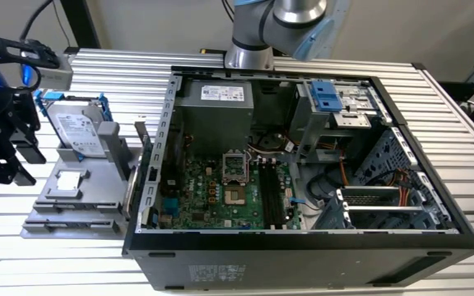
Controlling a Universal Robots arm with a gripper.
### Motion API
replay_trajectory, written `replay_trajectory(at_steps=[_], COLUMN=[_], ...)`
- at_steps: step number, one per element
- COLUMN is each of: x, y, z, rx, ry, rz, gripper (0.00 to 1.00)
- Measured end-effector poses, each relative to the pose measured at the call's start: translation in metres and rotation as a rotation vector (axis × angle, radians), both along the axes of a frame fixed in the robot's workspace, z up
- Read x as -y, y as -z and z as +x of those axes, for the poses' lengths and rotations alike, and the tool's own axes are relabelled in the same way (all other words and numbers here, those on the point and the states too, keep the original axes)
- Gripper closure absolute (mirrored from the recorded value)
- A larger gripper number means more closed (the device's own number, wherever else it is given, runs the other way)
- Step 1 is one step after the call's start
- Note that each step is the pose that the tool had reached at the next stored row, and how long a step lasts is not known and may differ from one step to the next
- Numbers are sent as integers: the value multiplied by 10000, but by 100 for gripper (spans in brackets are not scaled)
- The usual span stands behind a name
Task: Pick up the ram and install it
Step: 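Pick up the ram and move it above insertion slot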
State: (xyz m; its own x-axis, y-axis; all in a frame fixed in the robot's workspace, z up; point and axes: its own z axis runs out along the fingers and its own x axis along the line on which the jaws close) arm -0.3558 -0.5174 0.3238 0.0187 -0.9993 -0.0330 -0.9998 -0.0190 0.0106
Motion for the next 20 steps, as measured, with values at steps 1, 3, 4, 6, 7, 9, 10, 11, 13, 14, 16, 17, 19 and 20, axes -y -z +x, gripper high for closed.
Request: replay_trajectory(at_steps=[1, 3, 4, 6, 7, 9, 10, 11, 13, 14, 16, 17, 19, 20], x=[0, 0, 0, 0, 0, 0, 0, 0, 0, 0, 6, 11, 24, 29], y=[16, 54, 71, 108, 127, 162, 179, 198, 234, 252, 288, 306, 341, 361], z=[0, 0, 0, 0, 0, 0, 0, 0, 0, 0, -1, 0, -1, -1], rx=[0, 5, 7, 10, 14, 28, 36, 41, 47, 52, 57, 57, 60, 61], ry=[9, 24, 33, 56, 68, 93, 106, 124, 167, 191, 237, 251, 254, 252], rz=[-2, -2, -1, -2, -1, -2, -1, -1, -2, -1, -1, -1, -2, -1], gripper=[0, 0, 0, 0, 0, 0, 0, 0, 0, 0, 0, 0, 0, 0])
